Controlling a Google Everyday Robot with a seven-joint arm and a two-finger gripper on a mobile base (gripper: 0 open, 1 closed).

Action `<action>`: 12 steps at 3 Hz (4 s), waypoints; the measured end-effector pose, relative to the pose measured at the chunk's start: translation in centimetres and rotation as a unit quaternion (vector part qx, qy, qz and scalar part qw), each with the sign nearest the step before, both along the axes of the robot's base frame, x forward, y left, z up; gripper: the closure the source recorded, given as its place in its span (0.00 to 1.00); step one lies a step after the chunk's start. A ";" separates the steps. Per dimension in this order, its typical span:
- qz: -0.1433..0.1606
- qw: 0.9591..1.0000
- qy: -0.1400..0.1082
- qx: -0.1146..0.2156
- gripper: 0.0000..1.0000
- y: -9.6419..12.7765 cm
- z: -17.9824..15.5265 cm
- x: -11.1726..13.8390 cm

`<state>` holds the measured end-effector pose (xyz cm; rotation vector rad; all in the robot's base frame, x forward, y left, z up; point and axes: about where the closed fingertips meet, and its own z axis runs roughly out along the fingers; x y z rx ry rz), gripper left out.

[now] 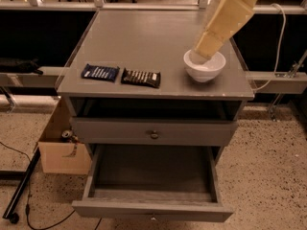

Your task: Place rxbar chocolate into middle drawer

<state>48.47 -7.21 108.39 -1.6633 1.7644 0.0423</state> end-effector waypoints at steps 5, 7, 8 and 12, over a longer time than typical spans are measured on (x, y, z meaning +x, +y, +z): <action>-0.069 0.997 0.036 0.015 0.00 3.5 -5.0 5.6; -0.065 0.997 0.043 0.023 0.00 3.7 -8.2 7.3; -0.069 0.996 0.051 0.027 0.00 3.2 -10.0 8.5; -0.057 0.993 0.105 0.001 0.00 6.2 -17.4 14.9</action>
Offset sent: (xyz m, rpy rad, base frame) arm 0.0769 0.0394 -0.0729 0.0103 0.1214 -0.2267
